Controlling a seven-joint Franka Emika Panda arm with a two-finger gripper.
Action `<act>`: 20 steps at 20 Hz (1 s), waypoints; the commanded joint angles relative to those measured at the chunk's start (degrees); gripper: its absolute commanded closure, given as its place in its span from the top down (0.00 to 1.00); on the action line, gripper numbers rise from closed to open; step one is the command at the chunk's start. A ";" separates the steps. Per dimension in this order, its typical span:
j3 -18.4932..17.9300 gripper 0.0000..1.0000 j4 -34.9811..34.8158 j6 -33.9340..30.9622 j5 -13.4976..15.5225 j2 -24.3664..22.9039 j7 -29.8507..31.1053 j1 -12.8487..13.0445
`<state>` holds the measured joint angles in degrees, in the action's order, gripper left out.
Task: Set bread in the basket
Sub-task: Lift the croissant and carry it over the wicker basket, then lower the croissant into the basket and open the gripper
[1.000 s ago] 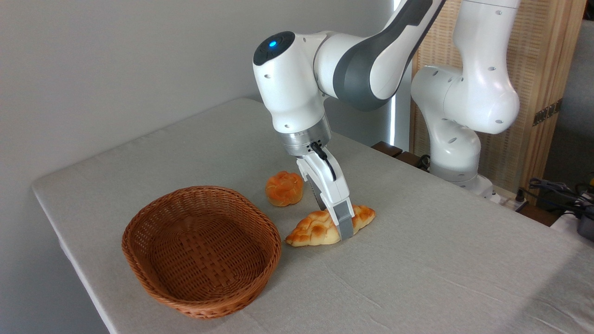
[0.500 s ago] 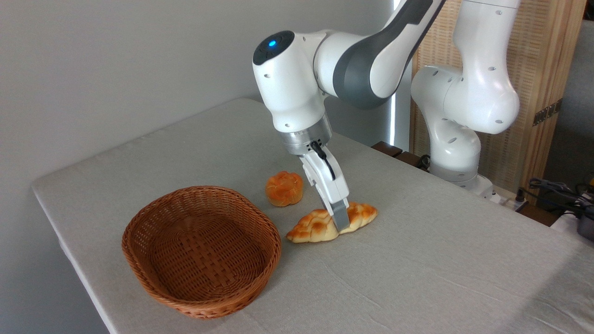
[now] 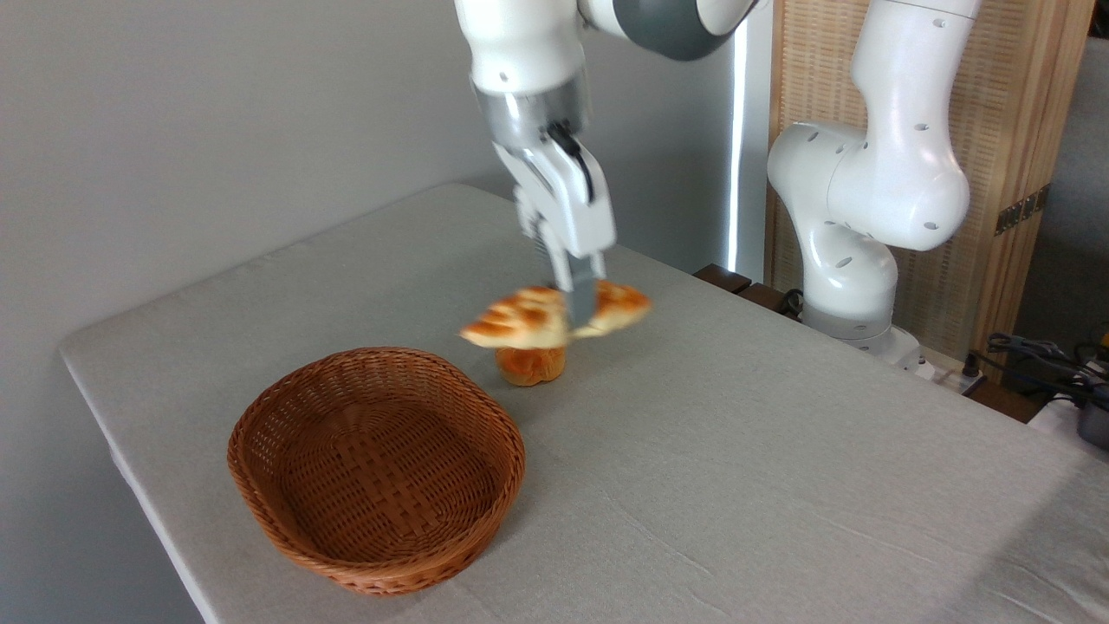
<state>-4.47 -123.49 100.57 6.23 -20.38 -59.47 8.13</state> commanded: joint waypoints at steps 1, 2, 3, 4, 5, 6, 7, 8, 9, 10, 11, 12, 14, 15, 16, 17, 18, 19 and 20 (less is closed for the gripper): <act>-0.98 0.39 1.85 13.73 7.74 4.99 4.44 2.23; -0.98 0.40 1.85 15.42 7.66 5.61 4.45 3.20; -1.06 0.41 1.85 18.66 7.48 6.92 3.84 4.60; -0.98 0.42 1.76 22.26 7.48 8.24 3.75 5.40; -0.98 0.45 1.76 25.60 7.57 9.82 3.92 6.45; -0.98 0.47 1.76 28.07 7.57 11.05 4.19 7.50; -0.98 0.48 1.76 30.01 7.92 12.11 4.45 7.95; -0.80 0.51 1.76 32.03 8.27 12.90 4.63 7.95; -0.71 0.54 1.76 32.92 8.36 13.17 4.80 7.95; -0.63 0.56 1.76 34.06 8.36 13.61 5.93 7.95; -0.45 0.57 1.76 34.77 8.36 13.96 7.51 8.04; -0.54 0.59 1.76 35.91 8.53 14.32 9.27 8.74; -0.45 0.59 1.67 36.89 9.24 15.02 10.95 9.18; -0.45 0.59 1.67 37.06 9.41 15.54 11.30 9.79; -0.45 0.59 1.67 37.24 9.59 15.98 11.66 9.97; -0.45 0.60 1.76 38.28 11.24 16.95 12.62 9.97; -0.28 0.61 1.67 39.25 12.57 17.22 12.97 10.50; -0.27 0.67 1.59 39.35 12.93 17.31 13.06 10.76; -0.27 0.80 1.50 39.35 13.10 17.57 13.24 11.03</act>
<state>-4.26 -122.62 137.95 16.84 -4.58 -47.76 17.56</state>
